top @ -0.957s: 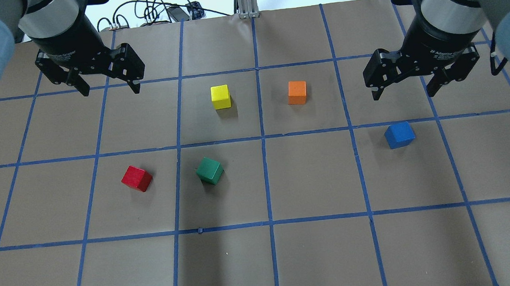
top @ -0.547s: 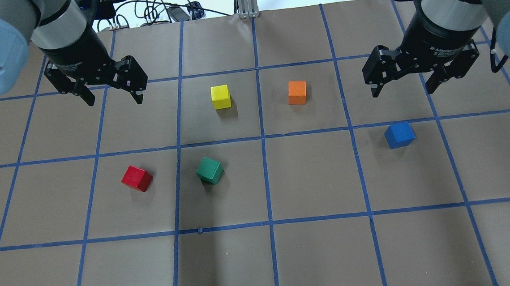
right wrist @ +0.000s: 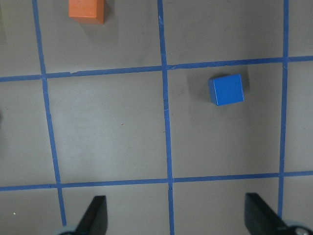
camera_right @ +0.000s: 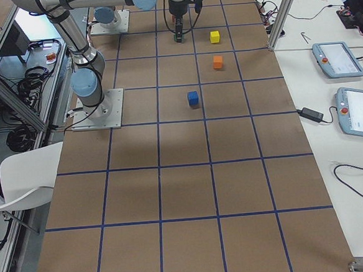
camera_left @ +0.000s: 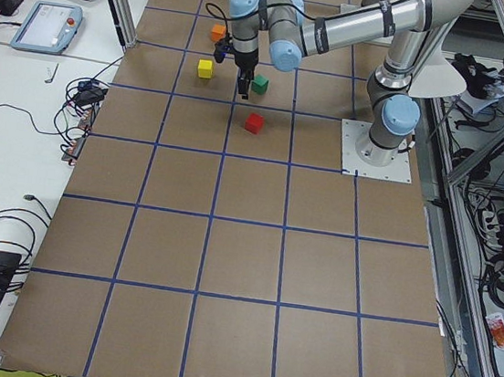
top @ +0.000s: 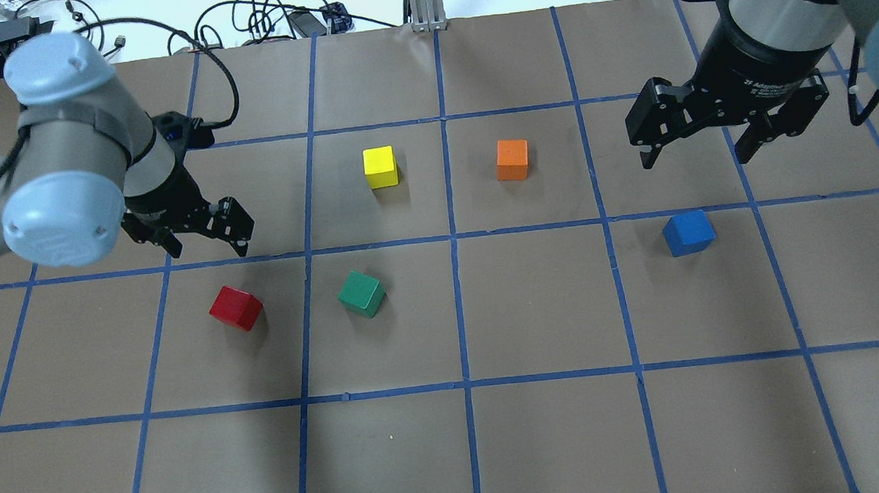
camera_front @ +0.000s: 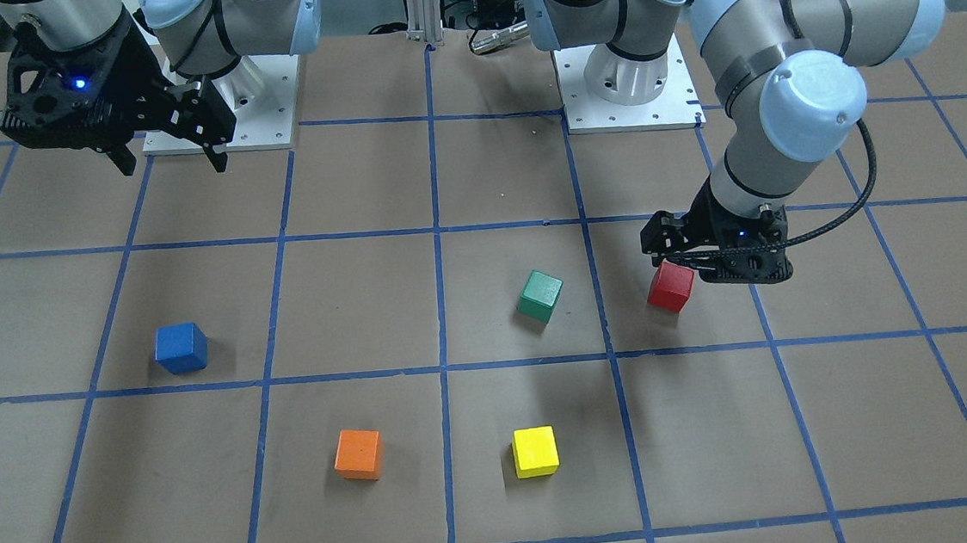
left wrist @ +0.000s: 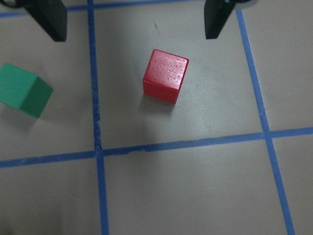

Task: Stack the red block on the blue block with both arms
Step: 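Lower the left gripper onto the red cube and close it, then carry the red cube with the left gripper toward the table center, then release the red cube at the center and raise the left gripper, then move the right gripper over the red cube and lower it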

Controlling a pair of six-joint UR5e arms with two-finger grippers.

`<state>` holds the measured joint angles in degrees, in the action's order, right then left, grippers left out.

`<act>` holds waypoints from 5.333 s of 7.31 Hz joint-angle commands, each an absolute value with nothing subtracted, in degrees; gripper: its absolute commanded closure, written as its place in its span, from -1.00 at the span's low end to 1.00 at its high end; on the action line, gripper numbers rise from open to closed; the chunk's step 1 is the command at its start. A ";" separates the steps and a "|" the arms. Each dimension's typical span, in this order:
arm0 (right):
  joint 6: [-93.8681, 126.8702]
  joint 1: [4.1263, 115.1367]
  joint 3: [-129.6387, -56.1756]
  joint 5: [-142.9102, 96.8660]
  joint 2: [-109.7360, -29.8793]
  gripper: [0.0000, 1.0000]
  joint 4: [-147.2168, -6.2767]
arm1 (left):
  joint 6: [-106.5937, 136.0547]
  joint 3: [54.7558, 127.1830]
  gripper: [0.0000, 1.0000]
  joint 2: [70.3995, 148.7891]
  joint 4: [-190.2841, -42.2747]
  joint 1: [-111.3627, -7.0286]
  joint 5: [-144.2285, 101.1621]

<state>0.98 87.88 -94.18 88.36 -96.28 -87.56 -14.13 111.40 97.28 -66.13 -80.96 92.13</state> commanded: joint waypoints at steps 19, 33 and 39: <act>-2.72 87.71 -93.16 90.88 -96.24 -1.00 -84.20 | 26.95 97.65 1.00 115.73 -54.08 -109.40 83.14; 25.22 97.97 -94.31 89.56 -83.53 -1.00 -102.18 | -9.56 88.16 -1.00 90.55 -92.26 -89.75 89.65; 39.20 105.20 -94.48 86.58 -69.89 -1.00 -113.47 | -8.71 85.79 -1.00 89.73 -92.02 -88.86 89.04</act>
